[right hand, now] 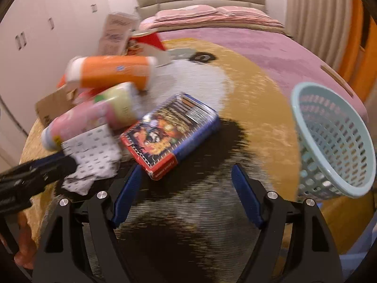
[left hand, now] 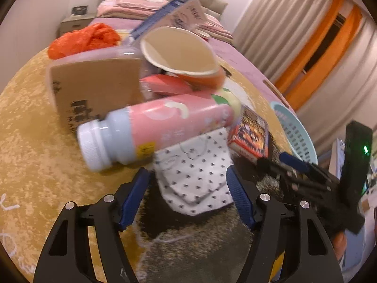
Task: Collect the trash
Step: 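Move both open tools back over the table toward the remaining trash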
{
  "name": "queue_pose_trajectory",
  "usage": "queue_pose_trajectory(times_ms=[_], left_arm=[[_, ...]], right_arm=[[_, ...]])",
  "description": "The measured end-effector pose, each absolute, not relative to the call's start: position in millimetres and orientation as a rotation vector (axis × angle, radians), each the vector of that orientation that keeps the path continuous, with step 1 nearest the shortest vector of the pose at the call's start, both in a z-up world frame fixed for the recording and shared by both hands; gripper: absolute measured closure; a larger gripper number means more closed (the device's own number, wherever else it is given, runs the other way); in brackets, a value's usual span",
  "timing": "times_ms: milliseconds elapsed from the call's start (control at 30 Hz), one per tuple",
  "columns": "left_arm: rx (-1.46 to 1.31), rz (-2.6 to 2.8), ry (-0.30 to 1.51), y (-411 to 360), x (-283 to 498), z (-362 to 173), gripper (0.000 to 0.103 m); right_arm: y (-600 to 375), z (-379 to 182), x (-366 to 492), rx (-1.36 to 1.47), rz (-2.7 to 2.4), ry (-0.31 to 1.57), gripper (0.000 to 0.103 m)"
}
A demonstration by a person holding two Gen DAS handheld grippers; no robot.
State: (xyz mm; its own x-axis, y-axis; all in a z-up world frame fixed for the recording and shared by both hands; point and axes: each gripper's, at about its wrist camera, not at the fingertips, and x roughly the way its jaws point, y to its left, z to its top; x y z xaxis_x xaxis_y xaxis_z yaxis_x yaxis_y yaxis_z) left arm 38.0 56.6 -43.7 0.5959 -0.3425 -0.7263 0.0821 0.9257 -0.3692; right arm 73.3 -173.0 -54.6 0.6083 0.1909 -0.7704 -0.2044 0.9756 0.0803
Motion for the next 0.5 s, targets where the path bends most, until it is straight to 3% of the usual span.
queue_pose_trajectory(times_ms=[133,333,500], left_arm=[[-0.248,-0.266,0.907,40.2,35.7,-44.6,0.037],[-0.166,-0.249,0.906,26.3,32.8,-47.5,0.024],[-0.095,-0.220,0.908,13.5,31.4,-48.9,0.023]], right_arm=[[-194.8,-52.1,78.6,0.036,0.170,0.884,0.031],[-196.6,-40.7,85.9,0.105,0.216,0.865,0.031],[-174.5,-46.1,106.4,0.142,0.276,0.925,0.027]])
